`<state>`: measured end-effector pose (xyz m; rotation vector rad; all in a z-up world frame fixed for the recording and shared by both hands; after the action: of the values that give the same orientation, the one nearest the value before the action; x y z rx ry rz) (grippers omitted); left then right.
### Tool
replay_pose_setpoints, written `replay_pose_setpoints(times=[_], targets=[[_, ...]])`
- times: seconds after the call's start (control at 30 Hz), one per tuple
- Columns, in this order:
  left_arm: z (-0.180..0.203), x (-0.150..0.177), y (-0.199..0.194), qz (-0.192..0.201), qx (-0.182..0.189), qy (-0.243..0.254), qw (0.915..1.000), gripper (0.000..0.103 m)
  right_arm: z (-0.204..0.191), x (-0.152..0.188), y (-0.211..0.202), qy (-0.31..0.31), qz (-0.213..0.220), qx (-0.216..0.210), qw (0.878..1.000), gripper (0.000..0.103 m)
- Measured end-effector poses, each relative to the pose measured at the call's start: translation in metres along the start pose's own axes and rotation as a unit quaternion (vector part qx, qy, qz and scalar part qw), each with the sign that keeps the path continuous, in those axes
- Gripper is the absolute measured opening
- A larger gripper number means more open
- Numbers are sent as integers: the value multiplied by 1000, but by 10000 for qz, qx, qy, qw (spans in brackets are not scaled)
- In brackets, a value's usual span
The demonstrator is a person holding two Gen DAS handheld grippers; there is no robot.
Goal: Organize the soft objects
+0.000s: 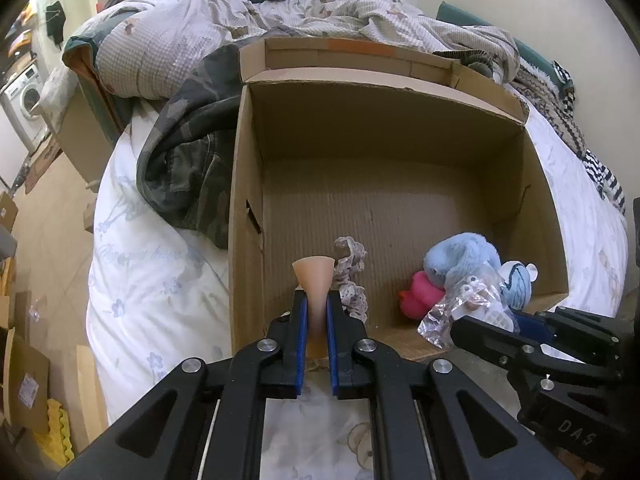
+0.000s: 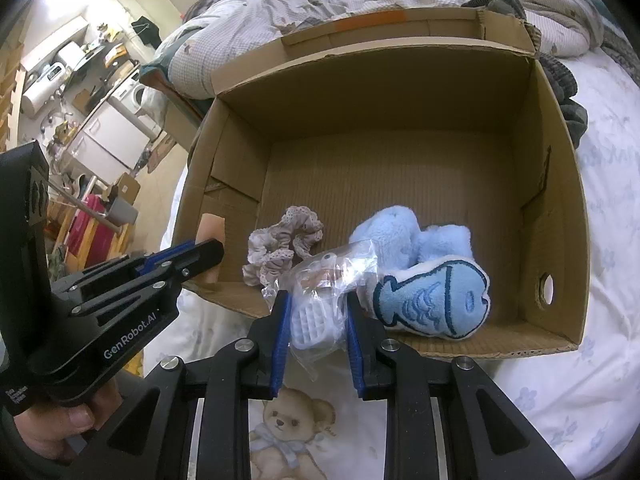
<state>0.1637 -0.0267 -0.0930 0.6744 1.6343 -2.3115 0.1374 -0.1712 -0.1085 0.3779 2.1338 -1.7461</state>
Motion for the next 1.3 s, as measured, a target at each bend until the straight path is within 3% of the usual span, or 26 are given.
replay_pose_setpoints(times=[0.13, 0.43, 0.53, 0.57, 0.6, 0.73, 0.77, 0.8, 0.83, 0.93, 1.0, 1.3], targets=[[2, 1, 2, -70, 147, 0, 9999, 7, 2, 1, 0, 48, -19, -41, 10000, 27], [-1, 2, 3, -107, 49, -75, 9999, 20, 7, 2, 0, 169, -56, -146, 9997, 28], [-3, 1, 2, -93, 65, -162, 9998, 38, 9, 3, 0, 230, -68, -193, 9995, 28], [-4, 1, 1, -64, 63, -176, 9998, 57, 9, 2, 0, 244, -65, -199, 9995, 29], [-4, 0, -1, -27, 103, -181, 9998, 64, 10, 2, -1, 257, -59, -199, 9995, 30], [0, -1, -4, 35, 50, -96, 9999, 65, 11, 2, -4, 244, -1, -171, 9996, 35], [2, -2, -5, 53, 33, -74, 10000, 65, 12, 1, -5, 273, 24, -172, 9995, 41], [2, -2, -7, 77, 33, -65, 9999, 65, 14, 1, -8, 330, 66, -187, 9993, 57], [3, -2, -9, 110, 48, -54, 9999, 65, 16, 1, -10, 403, 124, -218, 9989, 62], [3, -3, -16, 218, 28, -56, 9997, 65, 22, 0, -17, 600, 262, -206, 9976, 68], [3, -3, -21, 297, 20, -81, 9995, 65, 26, -1, -21, 732, 346, -199, 9965, 78], [3, -3, -63, 963, -86, -70, 9953, 65, 31, -2, -52, 842, 927, -18, 9921, 80]])
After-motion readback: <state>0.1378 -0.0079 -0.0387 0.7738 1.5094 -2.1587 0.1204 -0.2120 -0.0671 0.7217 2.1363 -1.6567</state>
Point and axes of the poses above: each gripper's, at about its wrist camera, not at the fingertips, and y roughly the way its jaws point, z to its right, x to its underside, the point moved 1 cm from there along y, roughly the way its jaws point, and after that the axes turned 14 degrees about x, right-handed, at the moved point
